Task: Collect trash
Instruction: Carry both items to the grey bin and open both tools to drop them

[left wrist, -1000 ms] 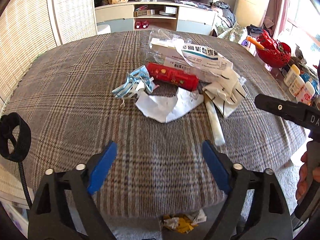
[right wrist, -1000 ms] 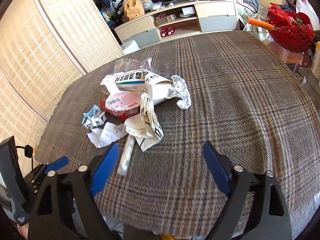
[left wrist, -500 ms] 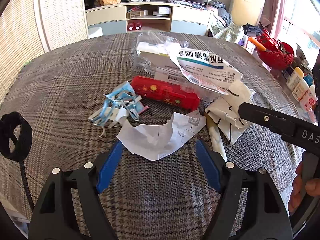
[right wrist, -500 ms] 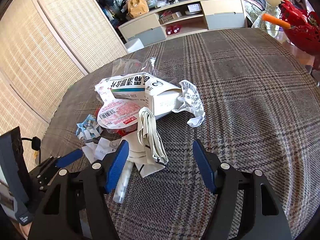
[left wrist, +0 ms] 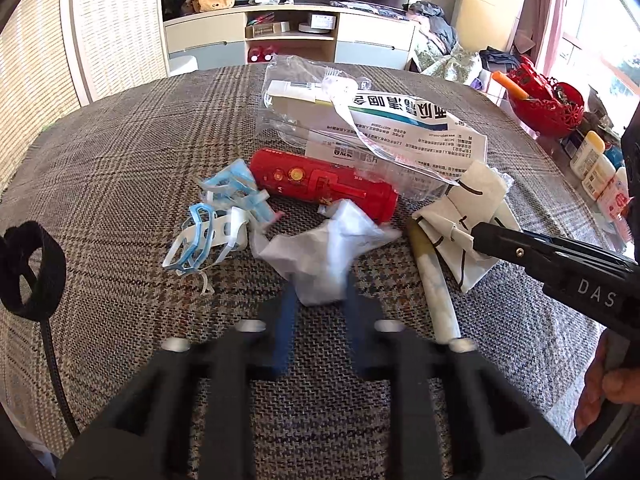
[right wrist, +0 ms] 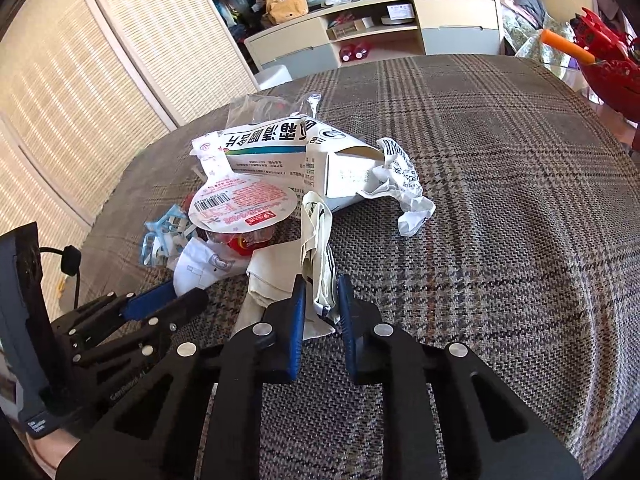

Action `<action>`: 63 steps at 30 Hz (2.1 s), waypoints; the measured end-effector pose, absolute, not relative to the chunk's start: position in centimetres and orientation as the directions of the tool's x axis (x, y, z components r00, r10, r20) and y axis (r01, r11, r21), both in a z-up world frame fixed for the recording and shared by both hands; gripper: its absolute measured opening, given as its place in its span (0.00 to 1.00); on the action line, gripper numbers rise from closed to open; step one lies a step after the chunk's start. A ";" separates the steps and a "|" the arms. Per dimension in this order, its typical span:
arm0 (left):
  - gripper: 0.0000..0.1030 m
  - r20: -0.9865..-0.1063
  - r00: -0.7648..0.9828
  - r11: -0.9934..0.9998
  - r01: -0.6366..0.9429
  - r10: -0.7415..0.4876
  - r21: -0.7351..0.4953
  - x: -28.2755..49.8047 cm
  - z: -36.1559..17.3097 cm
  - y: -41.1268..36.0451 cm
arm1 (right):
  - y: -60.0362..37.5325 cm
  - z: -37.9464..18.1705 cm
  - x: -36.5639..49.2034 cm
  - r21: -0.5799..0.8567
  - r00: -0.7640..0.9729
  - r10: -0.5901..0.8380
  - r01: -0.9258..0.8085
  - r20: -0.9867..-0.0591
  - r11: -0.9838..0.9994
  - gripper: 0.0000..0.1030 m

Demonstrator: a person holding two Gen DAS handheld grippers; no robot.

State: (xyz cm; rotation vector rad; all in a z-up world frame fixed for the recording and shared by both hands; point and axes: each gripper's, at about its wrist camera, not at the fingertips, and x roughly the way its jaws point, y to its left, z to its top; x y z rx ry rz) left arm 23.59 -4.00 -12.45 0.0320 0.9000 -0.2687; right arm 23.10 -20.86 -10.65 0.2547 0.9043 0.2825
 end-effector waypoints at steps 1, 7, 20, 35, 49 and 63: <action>0.11 -0.778 0.589 0.966 0.244 -0.219 -0.088 23.5 -12.4 -3.9 | -20.9 -10.6 23.0 0.329 0.587 0.343 -0.134 -0.733 0.935 0.16; 0.04 -0.785 0.586 0.968 0.243 -0.200 -0.065 22.2 -11.9 -3.8 | -21.5 -10.1 21.6 0.303 0.582 0.318 -0.126 -0.749 0.945 0.14; 0.04 -0.784 0.593 0.970 0.237 -0.182 -0.045 15.3 -7.2 -3.9 | -23.1 -5.8 14.0 0.227 0.603 0.252 -0.119 -0.757 0.967 0.14; 0.04 -0.805 0.548 0.956 0.283 -0.230 -0.080 3.5 -9.3 -4.2 | -22.7 -7.5 3.5 0.272 0.598 0.282 -0.109 -0.750 0.956 0.14; 0.04 -0.847 0.469 0.957 0.256 -0.249 -0.139 -1.2 -15.7 -5.6 | -21.5 -15.5 0.6 0.317 0.474 0.299 -0.045 -0.828 0.947 0.14; 0.04 -0.914 0.340 0.964 0.219 -0.221 -0.152 -1.5 -25.2 -5.6 | -20.7 -23.3 0.3 0.334 0.361 0.308 0.009 -0.880 0.943 0.14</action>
